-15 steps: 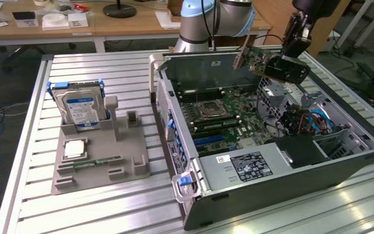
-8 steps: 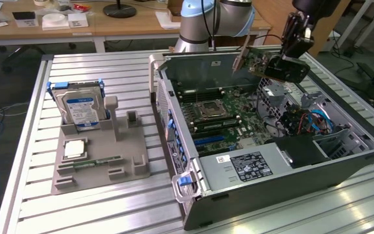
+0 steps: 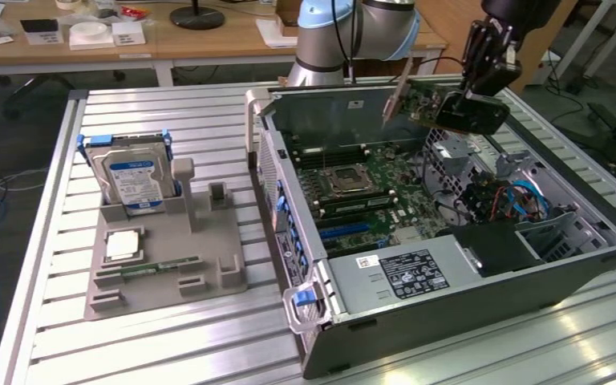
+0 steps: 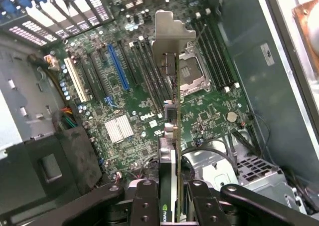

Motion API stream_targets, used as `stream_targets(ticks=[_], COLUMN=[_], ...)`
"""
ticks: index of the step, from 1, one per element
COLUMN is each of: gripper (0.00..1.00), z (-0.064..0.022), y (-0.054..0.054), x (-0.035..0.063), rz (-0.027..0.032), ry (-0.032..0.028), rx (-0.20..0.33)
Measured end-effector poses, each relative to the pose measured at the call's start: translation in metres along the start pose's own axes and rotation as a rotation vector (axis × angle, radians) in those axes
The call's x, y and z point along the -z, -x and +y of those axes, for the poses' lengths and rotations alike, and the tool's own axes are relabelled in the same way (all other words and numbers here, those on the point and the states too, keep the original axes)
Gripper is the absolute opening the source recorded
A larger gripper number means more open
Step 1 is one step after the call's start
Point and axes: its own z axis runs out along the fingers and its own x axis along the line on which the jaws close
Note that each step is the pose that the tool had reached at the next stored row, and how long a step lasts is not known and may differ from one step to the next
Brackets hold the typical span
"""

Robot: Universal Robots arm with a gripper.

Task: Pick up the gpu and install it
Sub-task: 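Insert the gpu into the slot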

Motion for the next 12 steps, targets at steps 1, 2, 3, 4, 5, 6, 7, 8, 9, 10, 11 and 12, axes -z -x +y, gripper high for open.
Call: stream_targets(ticks=[1, 2, 3, 4, 5, 6, 7, 8, 9, 10, 11, 12], gripper=[0.26, 0.26, 0.26, 0.26, 0.26, 0.26, 0.26, 0.26, 0.26, 0.26, 0.26, 0.26], z=[0.0, 0.0, 0.0, 0.0, 0.0, 0.0, 0.0, 0.0, 0.0, 0.0, 0.0, 0.0], y=[0.0, 0.0, 0.0, 0.0, 0.0, 0.0, 0.0, 0.0, 0.0, 0.0, 0.0, 0.0], x=[0.0, 0.0, 0.0, 0.0, 0.0, 0.0, -0.0001, 0.0, -0.0001, -0.0001, -0.0001, -0.0001], rz=[0.0005, 0.001, 0.0014, 0.002, 0.0024, 0.0028, 0.0032, 0.0037, 0.0041, 0.0045, 0.0049, 0.0054], ry=[0.0002, 0.0004, 0.0006, 0.0009, 0.0011, 0.0013, 0.0015, 0.0017, 0.0019, 0.0021, 0.0023, 0.0025], rx=[0.011, 0.022, 0.033, 0.043, 0.053, 0.062, 0.072, 0.081, 0.091, 0.1, 0.11, 0.119])
